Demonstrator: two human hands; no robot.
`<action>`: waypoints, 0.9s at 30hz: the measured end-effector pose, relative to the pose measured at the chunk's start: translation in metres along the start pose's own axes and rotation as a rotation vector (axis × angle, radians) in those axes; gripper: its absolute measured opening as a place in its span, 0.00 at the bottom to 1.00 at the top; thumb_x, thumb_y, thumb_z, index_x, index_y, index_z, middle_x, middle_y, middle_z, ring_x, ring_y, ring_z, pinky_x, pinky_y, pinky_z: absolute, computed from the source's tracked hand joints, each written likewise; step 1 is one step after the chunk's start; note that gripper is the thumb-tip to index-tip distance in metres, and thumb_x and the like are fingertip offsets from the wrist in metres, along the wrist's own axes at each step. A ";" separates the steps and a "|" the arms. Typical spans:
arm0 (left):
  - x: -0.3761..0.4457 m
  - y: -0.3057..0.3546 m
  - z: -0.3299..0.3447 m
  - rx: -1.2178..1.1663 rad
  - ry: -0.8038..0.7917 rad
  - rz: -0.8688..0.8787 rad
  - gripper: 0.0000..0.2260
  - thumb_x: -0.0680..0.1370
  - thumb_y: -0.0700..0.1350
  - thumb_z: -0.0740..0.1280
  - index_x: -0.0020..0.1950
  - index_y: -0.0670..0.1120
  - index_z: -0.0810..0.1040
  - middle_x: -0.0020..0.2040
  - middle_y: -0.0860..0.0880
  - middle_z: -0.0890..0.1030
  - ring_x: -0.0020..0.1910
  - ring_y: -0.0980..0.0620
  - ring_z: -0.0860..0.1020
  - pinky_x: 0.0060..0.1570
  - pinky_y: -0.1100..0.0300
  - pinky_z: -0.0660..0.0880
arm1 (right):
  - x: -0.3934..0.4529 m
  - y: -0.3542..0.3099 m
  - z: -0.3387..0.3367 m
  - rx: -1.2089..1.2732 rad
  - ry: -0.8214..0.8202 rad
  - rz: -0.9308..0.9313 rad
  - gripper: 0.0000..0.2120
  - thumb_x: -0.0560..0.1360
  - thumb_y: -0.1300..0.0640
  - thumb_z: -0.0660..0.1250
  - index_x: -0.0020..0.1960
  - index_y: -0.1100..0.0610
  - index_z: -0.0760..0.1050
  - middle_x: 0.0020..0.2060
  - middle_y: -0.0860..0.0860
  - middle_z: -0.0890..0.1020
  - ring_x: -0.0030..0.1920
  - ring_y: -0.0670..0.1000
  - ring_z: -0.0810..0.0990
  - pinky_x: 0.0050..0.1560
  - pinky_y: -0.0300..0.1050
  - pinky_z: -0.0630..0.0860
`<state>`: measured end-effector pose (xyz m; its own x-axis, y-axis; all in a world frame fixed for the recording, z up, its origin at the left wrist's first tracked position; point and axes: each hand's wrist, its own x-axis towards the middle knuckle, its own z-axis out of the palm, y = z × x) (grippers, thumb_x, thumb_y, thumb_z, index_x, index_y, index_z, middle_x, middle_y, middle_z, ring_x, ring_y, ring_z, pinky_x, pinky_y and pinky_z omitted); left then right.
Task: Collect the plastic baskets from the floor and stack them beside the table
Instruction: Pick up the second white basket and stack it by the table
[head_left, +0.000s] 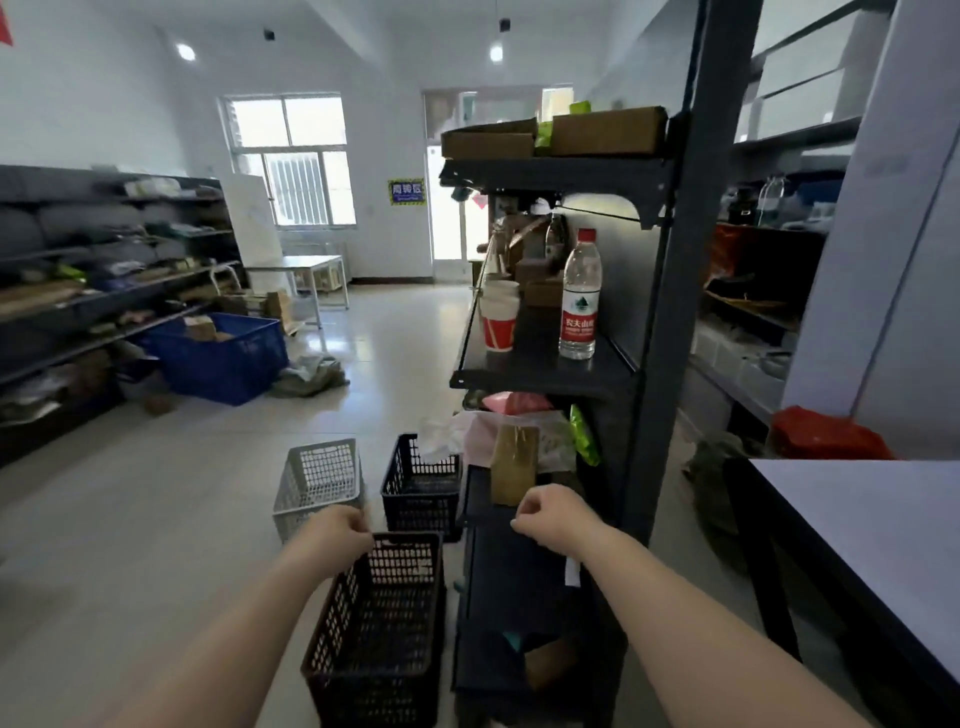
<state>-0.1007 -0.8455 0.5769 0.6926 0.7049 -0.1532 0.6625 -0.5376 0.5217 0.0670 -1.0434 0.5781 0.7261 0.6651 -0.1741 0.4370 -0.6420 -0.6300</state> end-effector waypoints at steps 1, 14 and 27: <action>0.001 -0.017 -0.012 0.026 0.007 -0.002 0.11 0.71 0.41 0.65 0.29 0.47 0.70 0.29 0.50 0.73 0.31 0.51 0.72 0.33 0.60 0.66 | 0.005 -0.018 0.013 -0.011 -0.006 -0.017 0.05 0.74 0.52 0.64 0.43 0.53 0.75 0.42 0.50 0.78 0.46 0.52 0.77 0.46 0.45 0.74; 0.059 -0.202 -0.109 0.094 0.110 -0.090 0.09 0.78 0.50 0.62 0.48 0.49 0.81 0.51 0.46 0.83 0.45 0.48 0.78 0.45 0.59 0.73 | 0.085 -0.181 0.164 -0.079 0.002 -0.129 0.08 0.73 0.51 0.63 0.48 0.53 0.78 0.48 0.49 0.81 0.50 0.52 0.80 0.51 0.47 0.78; 0.223 -0.266 -0.163 0.119 0.223 -0.227 0.11 0.76 0.52 0.65 0.50 0.46 0.81 0.48 0.48 0.82 0.45 0.49 0.77 0.42 0.60 0.69 | 0.294 -0.269 0.236 -0.066 -0.030 -0.135 0.09 0.75 0.53 0.63 0.47 0.56 0.78 0.45 0.52 0.81 0.47 0.52 0.79 0.45 0.45 0.74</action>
<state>-0.1694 -0.4699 0.5410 0.4528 0.8896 -0.0605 0.8307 -0.3962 0.3912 0.0378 -0.5856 0.5177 0.6430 0.7573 -0.1141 0.5640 -0.5690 -0.5984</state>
